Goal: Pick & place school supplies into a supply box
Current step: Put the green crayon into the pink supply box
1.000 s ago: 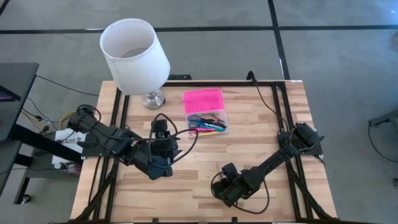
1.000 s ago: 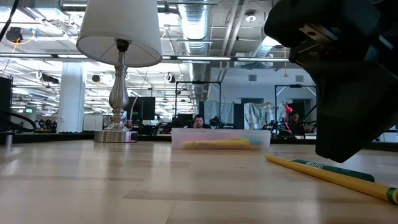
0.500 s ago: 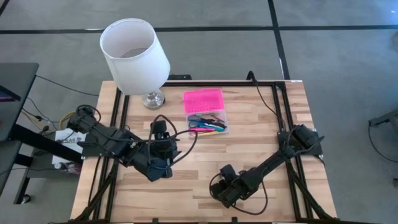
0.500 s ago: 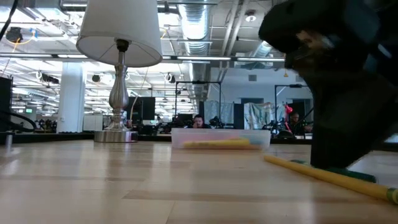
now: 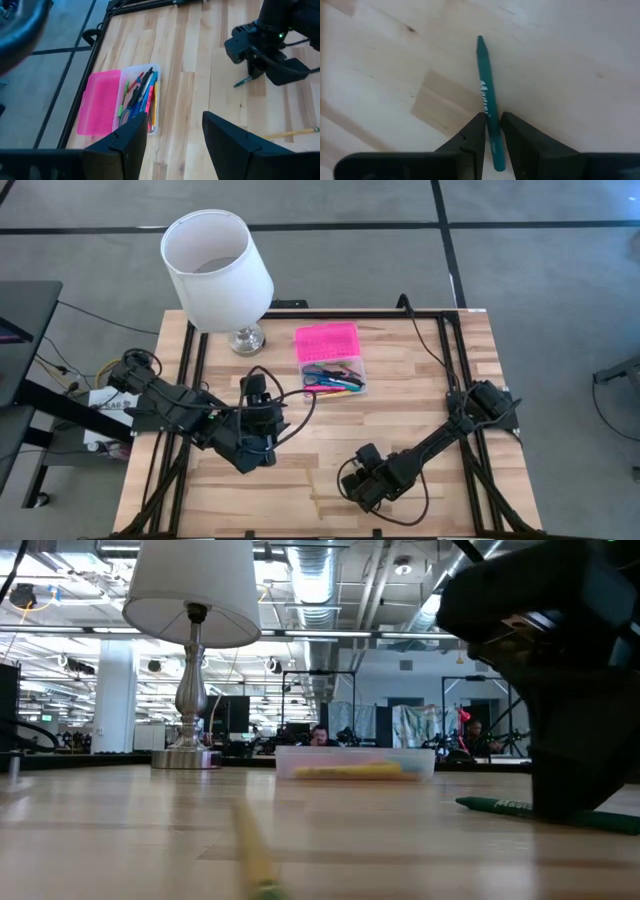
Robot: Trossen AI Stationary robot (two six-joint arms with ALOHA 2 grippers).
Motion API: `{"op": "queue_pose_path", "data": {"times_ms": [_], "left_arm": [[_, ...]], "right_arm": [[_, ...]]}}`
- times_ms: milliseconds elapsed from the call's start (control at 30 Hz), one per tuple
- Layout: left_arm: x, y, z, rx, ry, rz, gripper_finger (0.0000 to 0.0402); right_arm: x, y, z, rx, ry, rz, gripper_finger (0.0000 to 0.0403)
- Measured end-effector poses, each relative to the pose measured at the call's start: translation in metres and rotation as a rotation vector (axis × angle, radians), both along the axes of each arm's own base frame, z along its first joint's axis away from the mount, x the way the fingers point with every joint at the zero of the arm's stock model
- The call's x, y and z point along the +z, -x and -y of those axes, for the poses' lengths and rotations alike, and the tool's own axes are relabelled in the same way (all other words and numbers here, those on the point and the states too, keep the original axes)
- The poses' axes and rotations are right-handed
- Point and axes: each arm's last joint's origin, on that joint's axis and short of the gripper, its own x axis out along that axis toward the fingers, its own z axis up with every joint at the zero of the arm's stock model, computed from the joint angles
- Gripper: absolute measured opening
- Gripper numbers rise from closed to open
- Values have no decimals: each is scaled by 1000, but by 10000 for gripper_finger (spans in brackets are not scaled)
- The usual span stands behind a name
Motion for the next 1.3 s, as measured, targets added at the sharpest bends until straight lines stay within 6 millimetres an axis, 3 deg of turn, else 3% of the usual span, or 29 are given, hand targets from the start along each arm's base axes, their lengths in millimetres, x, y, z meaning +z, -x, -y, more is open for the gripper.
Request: {"op": "queue_pose_path", "data": {"times_ms": [167, 433, 600, 733, 1033, 1300], "left_arm": [[-7, 8, 7, -73, 8, -95, 185], [-58, 29, 23, -206, -80, -329, 185], [-84, 34, 26, -147, -9, -289, 185], [-99, 39, 32, -124, 41, -246, 185], [-105, 51, 43, -92, 45, -199, 185], [-104, 56, 48, 1, 71, -101, 185]], "right_arm": [[-1, 4, 5, 16, 6, -84, 70], [-1, 7, 9, 102, 18, -155, 48], [-1, 6, 11, 143, 9, -174, 9], [-1, 6, 11, 150, 6, -180, 13], [8, 9, 13, 250, 56, -249, 6], [28, 10, 17, 399, 153, -369, 3]]}}
